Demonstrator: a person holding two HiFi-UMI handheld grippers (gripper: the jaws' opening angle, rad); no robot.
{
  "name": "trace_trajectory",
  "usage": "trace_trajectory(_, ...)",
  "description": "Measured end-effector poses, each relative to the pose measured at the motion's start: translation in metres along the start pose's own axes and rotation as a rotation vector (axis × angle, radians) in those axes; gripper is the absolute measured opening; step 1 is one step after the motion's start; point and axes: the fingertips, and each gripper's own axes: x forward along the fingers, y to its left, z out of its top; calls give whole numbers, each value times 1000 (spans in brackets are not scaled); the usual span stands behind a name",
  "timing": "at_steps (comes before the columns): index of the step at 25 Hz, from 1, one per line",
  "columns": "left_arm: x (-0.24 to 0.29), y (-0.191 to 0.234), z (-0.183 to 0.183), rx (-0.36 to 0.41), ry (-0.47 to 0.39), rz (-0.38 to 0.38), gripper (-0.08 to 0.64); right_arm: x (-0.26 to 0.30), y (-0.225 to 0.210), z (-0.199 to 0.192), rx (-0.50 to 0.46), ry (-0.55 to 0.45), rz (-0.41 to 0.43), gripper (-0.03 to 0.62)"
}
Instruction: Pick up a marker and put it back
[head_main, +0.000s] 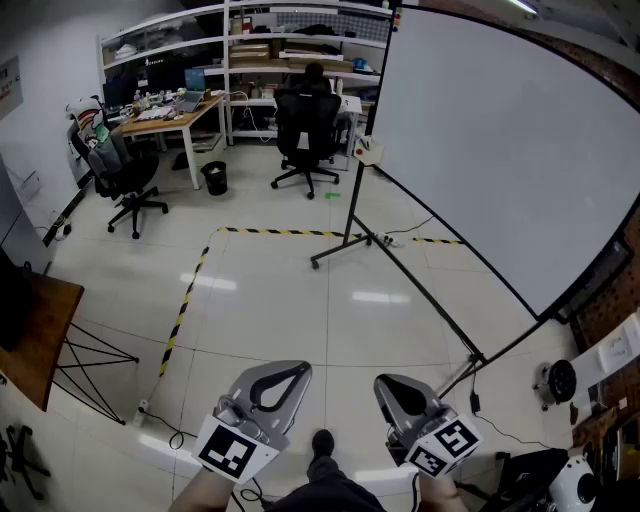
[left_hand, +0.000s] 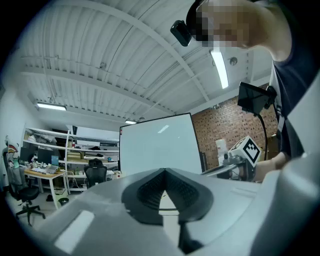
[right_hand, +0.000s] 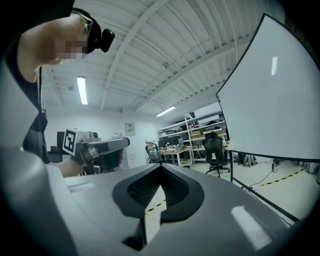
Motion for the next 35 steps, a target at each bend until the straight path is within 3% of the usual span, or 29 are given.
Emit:
trace_trajectory(8,121,80,-23,96,59,20,3,92,-121,26,-26,15,36,0)
trace_trajectory(11,153,105,-26,147,93,20,3,122,-151,41,-48,22,56,0)
trace_trajectory(19,216,174,-32,156,72,33,2,186,-209,62,-80,27,69,0)
trace_trajectory(27,293,276,-54,129,17,-7,2,281,-281,74,-104,37,9,0)
trace_trajectory(35,373,377,-60,141,10,-127,2,375,-344,106,-96,25,-85,0)
